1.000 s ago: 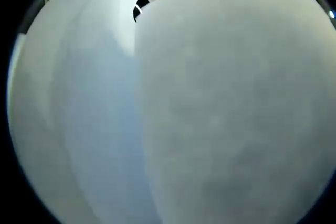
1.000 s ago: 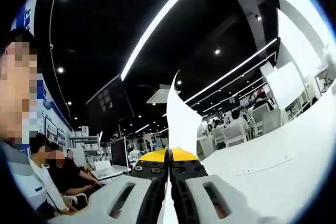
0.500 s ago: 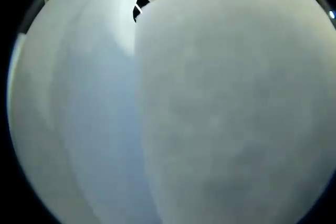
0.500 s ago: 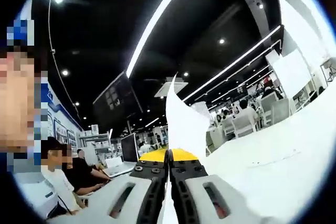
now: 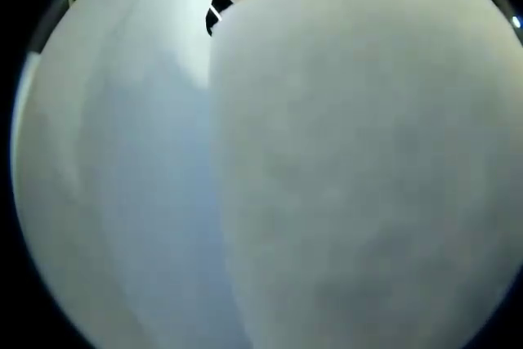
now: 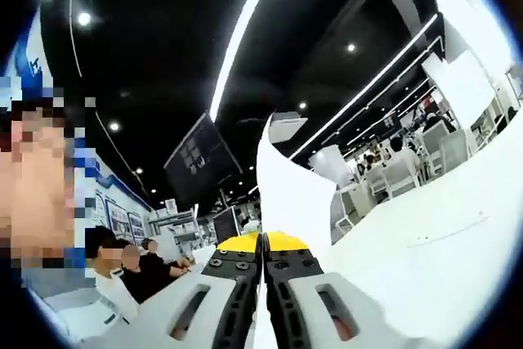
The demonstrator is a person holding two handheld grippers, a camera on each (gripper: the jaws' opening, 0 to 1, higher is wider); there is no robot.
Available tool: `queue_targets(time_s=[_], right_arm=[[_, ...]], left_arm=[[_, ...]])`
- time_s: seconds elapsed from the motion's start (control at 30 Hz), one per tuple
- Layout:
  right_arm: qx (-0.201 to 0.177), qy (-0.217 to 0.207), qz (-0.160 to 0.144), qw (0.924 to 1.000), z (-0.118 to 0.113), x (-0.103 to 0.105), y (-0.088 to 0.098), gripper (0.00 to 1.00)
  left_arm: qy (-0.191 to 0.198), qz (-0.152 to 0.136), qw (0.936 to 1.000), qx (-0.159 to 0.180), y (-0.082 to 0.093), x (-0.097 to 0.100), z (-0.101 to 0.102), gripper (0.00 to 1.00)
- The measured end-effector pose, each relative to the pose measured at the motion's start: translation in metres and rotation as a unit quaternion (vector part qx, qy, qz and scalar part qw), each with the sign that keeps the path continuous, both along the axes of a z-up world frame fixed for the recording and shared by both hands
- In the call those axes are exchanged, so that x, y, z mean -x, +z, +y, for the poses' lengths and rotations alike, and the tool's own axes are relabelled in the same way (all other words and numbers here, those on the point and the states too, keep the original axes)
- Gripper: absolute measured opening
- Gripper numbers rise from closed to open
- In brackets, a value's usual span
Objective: Organize the stack of printing papers by aligning and flattening the scattered papers on the table
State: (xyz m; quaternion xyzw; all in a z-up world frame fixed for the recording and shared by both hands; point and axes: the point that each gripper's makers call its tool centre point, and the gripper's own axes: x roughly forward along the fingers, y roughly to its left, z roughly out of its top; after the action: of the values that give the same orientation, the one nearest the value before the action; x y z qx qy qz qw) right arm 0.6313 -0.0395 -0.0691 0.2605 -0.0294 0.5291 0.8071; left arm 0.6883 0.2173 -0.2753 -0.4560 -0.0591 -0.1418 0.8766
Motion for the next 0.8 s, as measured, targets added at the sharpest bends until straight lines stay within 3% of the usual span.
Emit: queue_targets(time_s=[0.2,0.43,0.8], right_arm=[[-0.016,0.024,0.005,0.9996,0.003,0.01,0.005,0.0],[-0.061,0.117,0.054,0.9898,0.024,0.031,0.003,0.0],[-0.062,0.163,0.071,0.9821,0.035,0.044,-0.001,0.0]], left_arm=[[-0.001,0.0,1.0,0.001,-0.001,-0.001,0.001,0.07],[-0.003,-0.001,1.0,0.002,-0.001,-0.001,0.0,0.07],[-0.003,-0.002,1.0,0.003,-0.001,-0.001,0.0,0.07]])
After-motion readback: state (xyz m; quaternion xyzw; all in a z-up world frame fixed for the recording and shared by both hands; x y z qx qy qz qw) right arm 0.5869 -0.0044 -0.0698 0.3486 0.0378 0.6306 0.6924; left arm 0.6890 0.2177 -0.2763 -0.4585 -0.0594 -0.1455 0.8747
